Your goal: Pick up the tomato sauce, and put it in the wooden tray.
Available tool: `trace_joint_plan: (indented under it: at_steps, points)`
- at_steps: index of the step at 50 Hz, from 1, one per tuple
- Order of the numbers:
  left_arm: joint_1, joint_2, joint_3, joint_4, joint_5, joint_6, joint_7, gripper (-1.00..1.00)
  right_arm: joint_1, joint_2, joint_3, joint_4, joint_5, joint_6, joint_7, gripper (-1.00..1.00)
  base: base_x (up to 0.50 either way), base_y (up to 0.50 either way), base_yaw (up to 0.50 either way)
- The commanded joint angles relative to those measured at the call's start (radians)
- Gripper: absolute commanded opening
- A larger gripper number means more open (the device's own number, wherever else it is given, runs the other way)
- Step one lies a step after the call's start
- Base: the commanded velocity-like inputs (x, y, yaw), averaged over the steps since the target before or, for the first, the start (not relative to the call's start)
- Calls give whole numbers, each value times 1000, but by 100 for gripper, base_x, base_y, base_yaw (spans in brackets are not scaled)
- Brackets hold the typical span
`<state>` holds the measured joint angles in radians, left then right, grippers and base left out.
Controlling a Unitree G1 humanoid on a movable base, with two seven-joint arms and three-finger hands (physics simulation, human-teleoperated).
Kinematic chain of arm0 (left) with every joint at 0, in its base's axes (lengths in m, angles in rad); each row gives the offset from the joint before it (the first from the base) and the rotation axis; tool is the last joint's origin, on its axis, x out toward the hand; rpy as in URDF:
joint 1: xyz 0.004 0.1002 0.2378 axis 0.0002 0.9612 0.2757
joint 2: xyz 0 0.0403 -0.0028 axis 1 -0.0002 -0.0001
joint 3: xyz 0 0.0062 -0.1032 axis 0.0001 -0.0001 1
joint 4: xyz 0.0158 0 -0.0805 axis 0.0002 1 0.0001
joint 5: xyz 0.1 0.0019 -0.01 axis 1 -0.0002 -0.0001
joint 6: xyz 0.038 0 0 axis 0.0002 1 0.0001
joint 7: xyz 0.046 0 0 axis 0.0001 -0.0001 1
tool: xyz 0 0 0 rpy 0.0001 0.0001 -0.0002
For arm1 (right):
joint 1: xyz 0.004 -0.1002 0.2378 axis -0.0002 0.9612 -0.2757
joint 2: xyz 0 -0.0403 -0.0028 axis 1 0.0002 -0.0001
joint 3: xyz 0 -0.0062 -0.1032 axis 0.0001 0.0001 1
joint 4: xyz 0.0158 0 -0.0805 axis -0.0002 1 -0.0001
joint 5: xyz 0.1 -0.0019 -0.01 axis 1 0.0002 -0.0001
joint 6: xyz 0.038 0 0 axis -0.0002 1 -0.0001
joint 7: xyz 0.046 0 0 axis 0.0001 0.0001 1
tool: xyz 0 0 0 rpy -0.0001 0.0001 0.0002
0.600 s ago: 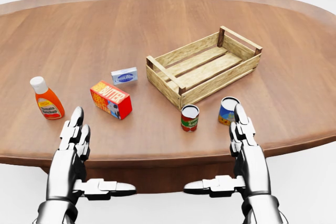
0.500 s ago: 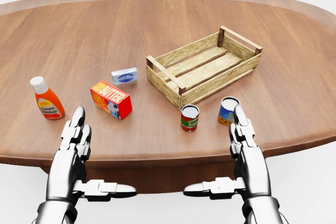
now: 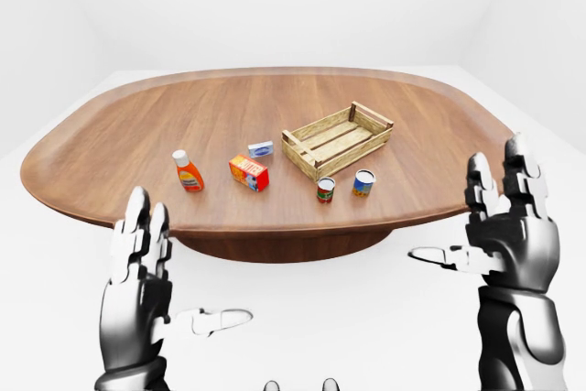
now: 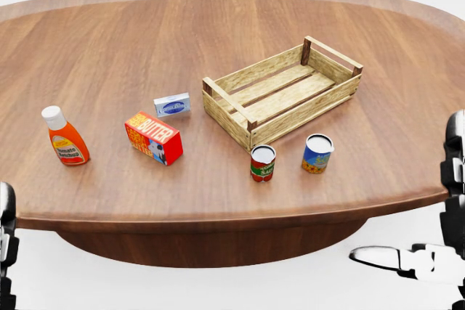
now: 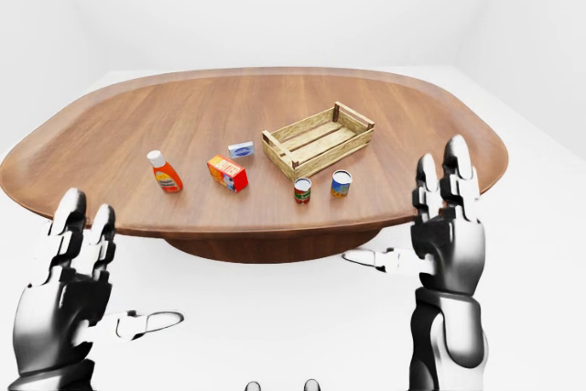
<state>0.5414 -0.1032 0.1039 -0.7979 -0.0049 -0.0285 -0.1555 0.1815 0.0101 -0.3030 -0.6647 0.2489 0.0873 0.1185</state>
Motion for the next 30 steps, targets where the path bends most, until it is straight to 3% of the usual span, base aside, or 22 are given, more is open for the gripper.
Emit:
trace_joint_plan:
  at_steps: [1, 20, 30]
  points:
    - [129, -101, 54, -195, -13, -24, -117, 100, 48, 32, -88, -176, 52, 0, 46, 100, 0, 0, 0]
    - [100, -94, 73, -178, -33, -5, -126, 100, 82, 53, -33, -167, -20, 0, 84, 100, 0, 0, 0]
    - [94, -102, 79, -179, -34, -1, -138, 100, 92, 57, -44, -179, 2, 0, 117, 100, 48, 0, 0]
